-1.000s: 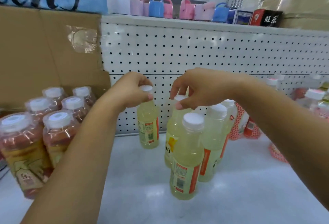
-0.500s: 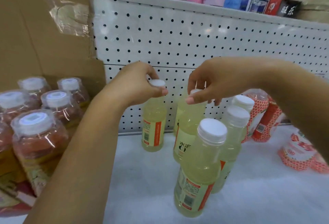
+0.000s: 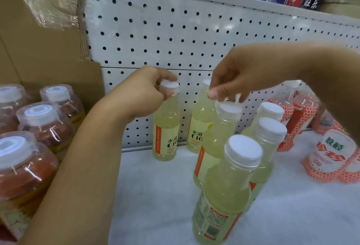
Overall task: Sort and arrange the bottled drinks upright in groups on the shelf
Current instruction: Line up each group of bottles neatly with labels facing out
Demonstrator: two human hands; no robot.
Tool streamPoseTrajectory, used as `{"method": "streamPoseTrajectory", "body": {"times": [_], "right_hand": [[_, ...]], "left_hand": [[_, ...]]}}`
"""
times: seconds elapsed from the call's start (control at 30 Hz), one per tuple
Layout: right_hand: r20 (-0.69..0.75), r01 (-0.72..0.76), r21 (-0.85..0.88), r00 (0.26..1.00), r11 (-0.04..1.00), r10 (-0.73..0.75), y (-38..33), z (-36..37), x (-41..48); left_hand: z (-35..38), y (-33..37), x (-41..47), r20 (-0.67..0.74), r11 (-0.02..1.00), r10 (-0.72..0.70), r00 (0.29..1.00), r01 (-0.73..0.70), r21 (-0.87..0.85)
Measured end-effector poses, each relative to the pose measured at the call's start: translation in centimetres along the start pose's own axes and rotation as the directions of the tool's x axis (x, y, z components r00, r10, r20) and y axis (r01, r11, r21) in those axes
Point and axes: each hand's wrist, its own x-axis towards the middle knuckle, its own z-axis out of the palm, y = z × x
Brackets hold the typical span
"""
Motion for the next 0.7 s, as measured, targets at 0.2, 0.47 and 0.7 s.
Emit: {"method": "streamPoseTrajectory", "body": {"times": [0.2,0.47,0.7], "right_hand": [[-0.264,-0.14,-0.163,0.96,0.977,0.094,2.8,0.2,3.4],[-0.161,-0.101,0.069,0.981,0.992,0.111,2.9,1.7,5.4],[-0.131,-0.045,0.157,0.989,0.986,0.067,1.9,1.8,6.2]], "left_hand": [[1.0,-0.4,0.6,-0.148,0.999,0.039,0.988,-0.038,0.01],[1.7,-1.0,1.0,-0.197,0.994,0.064,0.978,-0.081,-0.079],[2.0,-0.8,1.0,-0.186,0.991,0.067,0.98,-0.086,-0.098]]}}
